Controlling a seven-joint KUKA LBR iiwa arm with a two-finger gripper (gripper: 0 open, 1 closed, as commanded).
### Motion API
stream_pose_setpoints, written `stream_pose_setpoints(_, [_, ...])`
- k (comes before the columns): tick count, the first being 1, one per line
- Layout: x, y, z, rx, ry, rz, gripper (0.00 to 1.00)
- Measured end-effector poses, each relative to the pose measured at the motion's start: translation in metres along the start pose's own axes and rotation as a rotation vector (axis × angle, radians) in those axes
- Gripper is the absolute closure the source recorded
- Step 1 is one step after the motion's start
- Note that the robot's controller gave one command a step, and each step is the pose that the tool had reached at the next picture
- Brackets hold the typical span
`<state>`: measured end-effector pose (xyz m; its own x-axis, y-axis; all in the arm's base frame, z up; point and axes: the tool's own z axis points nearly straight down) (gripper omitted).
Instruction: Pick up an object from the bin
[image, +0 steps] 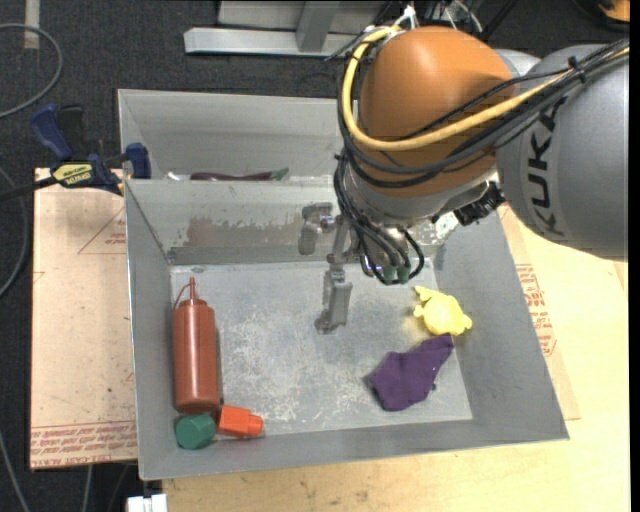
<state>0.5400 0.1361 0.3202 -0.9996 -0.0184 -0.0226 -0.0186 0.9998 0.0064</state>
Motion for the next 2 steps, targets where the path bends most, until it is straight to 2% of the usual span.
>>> stream_pose_setpoints(1, [0.010,-0.019,0.066,0.001,0.013,-0.004,0.00])
stream_pose_setpoints(2, [0.000,-0.067,0.080,-0.001,0.010,-0.073,0.00])
